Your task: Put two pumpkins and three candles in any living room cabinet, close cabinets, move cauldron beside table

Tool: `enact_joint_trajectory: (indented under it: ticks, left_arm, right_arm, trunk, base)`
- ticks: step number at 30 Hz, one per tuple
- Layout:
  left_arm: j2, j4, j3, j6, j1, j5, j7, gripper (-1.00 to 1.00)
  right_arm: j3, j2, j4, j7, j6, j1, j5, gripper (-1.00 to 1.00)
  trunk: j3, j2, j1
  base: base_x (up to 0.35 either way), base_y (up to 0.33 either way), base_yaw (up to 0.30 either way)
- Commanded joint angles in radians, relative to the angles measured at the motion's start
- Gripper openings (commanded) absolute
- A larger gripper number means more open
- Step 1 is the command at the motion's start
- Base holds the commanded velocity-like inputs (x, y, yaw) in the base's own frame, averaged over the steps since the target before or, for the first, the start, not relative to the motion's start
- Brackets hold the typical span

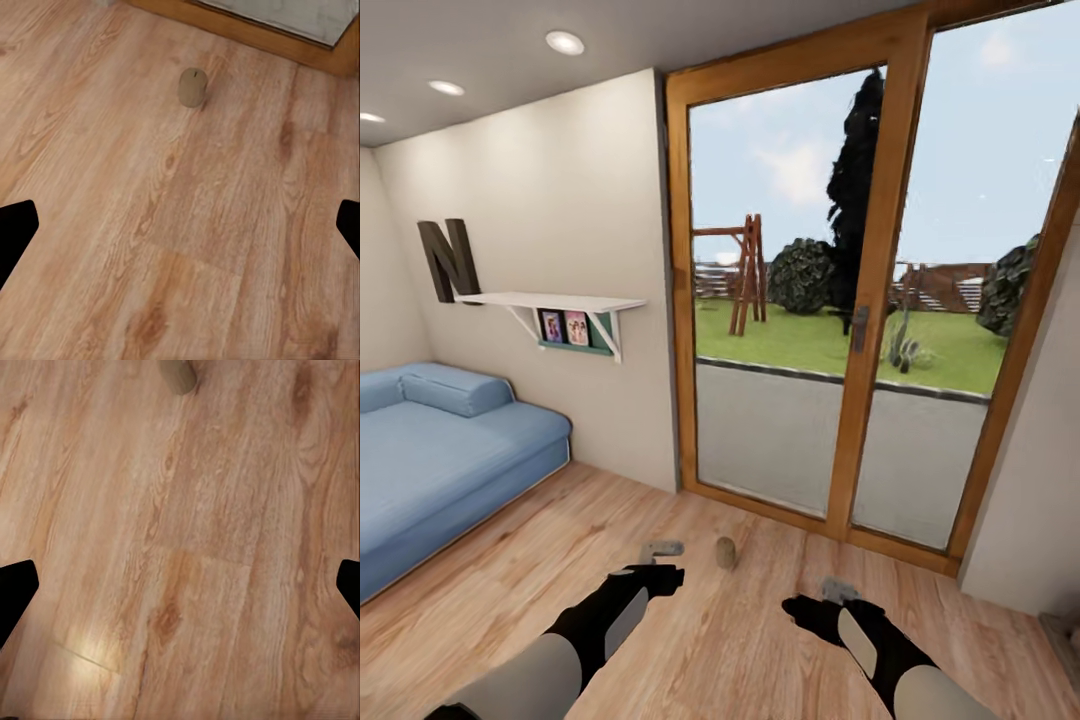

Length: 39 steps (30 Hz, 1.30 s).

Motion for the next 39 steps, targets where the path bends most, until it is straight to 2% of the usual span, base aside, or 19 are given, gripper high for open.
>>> enact_joint_trajectory:
  ticks: [1,10,26,33,39]
  left_arm:
    - [0.001,-0.002,-0.008,0.000,0.004,0.010,0.009,1.00]
    - [0.001,0.012,-0.009,-0.022,0.022,0.009,0.009,1.00]
    - [0.002,0.061,-0.009,-0.022,0.022,0.010,0.008,1.00]
    - [0.003,0.064,-0.009,-0.023,0.023,0.011,0.008,1.00]
    - [0.003,0.065,-0.009,-0.023,0.022,0.011,0.008,1.00]
  right_arm:
    - [-0.011,-0.005,-0.001,0.009,0.003,0.003,0.000,1.00]
    - [-0.022,-0.012,0.004,0.020,-0.039,0.009,0.000,1.00]
    - [-0.020,-0.009,0.006,0.020,-0.092,0.018,0.011,1.00]
    - [-0.019,-0.008,0.006,0.020,-0.094,0.020,0.011,1.00]
    - [-0.018,-0.008,0.007,0.020,-0.095,0.021,0.012,1.00]
  trunk:
    - [-0.001,-0.001,0.000]
    - [-0.001,-0.001,0.000]
    - [-0.001,-0.001,0.000]
    - [-0.001,-0.001,0.000]
    - [-0.001,-0.001,0.000]
  base:
    - [0.000,0.000,-0.294]
    - [0.074,0.000,-0.294]
    - [0.318,0.003,-0.286]
    - [0.279,0.171,-0.243]
    - [0.234,0.254,-0.061]
